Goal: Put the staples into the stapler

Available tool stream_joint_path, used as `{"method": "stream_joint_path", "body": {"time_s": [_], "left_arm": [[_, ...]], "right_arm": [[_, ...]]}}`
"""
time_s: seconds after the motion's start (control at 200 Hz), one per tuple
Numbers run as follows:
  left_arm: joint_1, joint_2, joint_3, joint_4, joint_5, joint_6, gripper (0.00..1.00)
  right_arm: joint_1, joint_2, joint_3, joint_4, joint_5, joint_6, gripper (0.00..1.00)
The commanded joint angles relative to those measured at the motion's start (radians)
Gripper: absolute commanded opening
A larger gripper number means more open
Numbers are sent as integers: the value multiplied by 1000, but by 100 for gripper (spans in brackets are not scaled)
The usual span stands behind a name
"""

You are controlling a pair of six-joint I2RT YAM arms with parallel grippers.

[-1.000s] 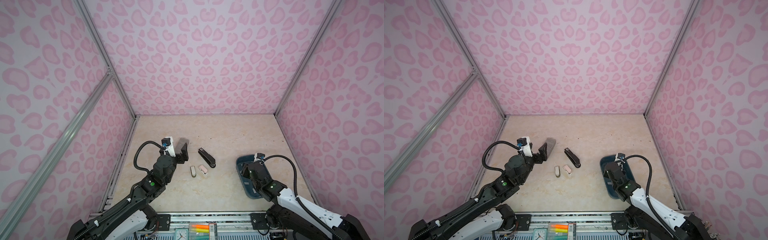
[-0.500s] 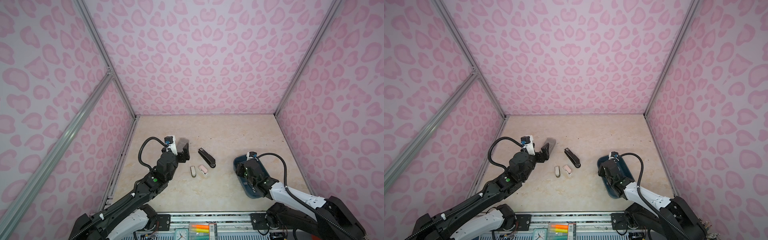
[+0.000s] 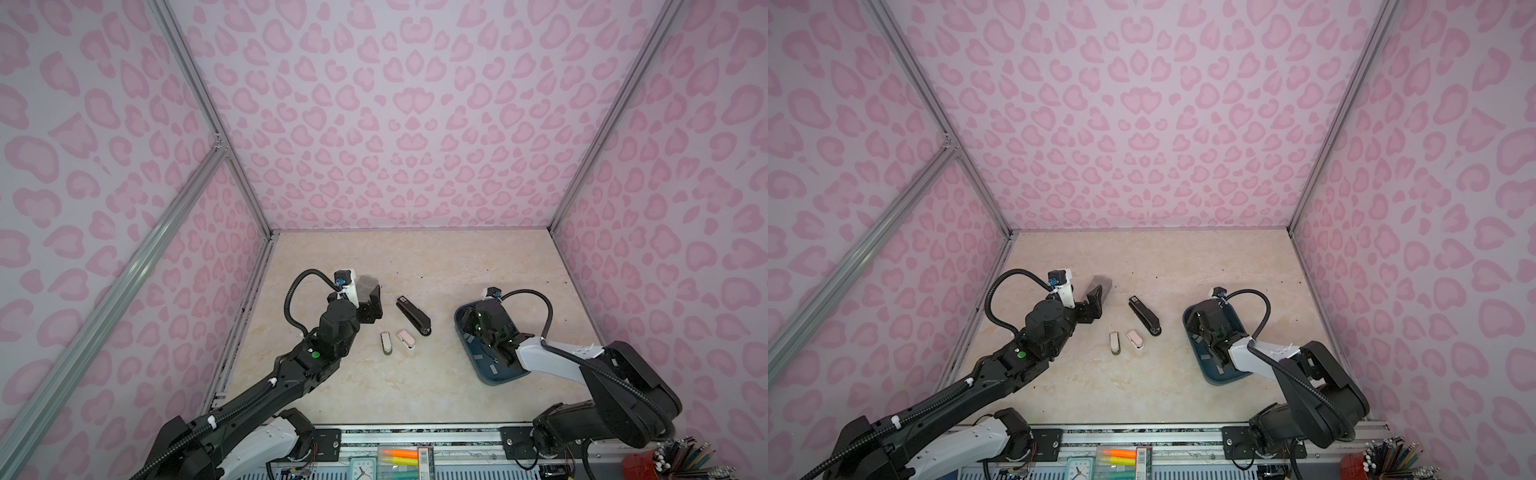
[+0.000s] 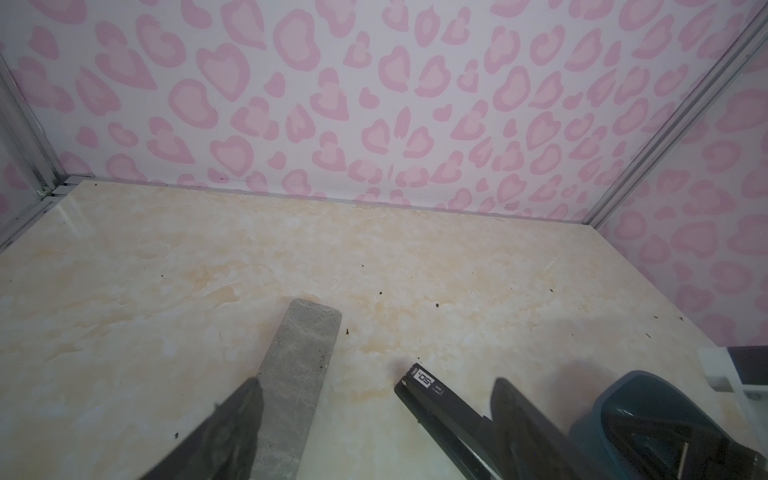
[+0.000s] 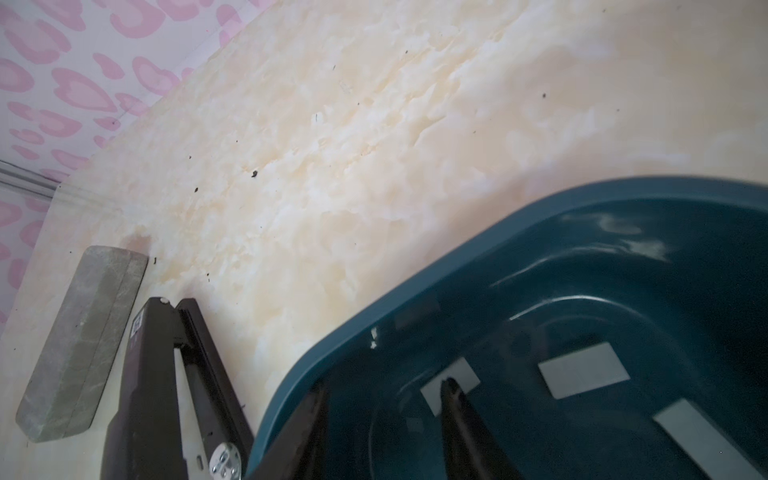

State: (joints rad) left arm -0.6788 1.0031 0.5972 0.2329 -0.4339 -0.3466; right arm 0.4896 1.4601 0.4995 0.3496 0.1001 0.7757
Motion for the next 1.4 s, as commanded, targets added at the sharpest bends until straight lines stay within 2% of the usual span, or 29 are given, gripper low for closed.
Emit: {"method": "stream_joint_path", "body": {"time_s": [0.0, 0.115, 0.255, 0.415, 0.62, 0.88, 0.96, 1.065, 1.085, 1.13, 1.195, 1.275, 1.345, 1.395], "left_arm": [[4, 5, 13, 13, -5, 5, 87], [5, 13, 18, 13, -2, 13, 87], [9, 22, 30, 4, -4, 22, 87], [13, 6, 37, -7, -8, 32, 87], [16, -43, 27, -29, -52, 38, 87], [15, -162, 49, -178, -145, -2, 88], [15, -218, 46, -198, -217, -22, 92], [17, -268, 25, -169, -237, 35, 100], [16, -272, 24, -171, -236, 44, 96], [17, -276, 21, -170, -238, 69, 96], [17, -261, 24, -183, -224, 125, 96], [17, -221, 59, -248, -263, 164, 100], [24, -201, 50, -222, -318, 194, 93], [53, -198, 21, -182, -281, 220, 89]], "right_arm": [[-21, 73, 40, 61, -6, 20, 44], [-47, 146, 102, 56, 16, 22, 44], [-79, 219, 188, 38, -16, -1, 44], [-78, 215, 240, -10, -16, -21, 45], [-54, 81, 225, -98, 33, -39, 49], [-57, -226, 210, -292, 132, -56, 56], [-57, -308, 237, -348, 159, -66, 60], [-66, -387, 270, -378, 188, -50, 66], [-67, -398, 271, -369, 199, -54, 67], [-67, -422, 267, -344, 224, -58, 71], [-71, -445, 255, -278, 238, -134, 77], [-74, -452, 259, -273, 300, -320, 77], [-84, -453, 246, -301, 383, -453, 79], [-104, -459, 202, -281, 426, -541, 81]]}}
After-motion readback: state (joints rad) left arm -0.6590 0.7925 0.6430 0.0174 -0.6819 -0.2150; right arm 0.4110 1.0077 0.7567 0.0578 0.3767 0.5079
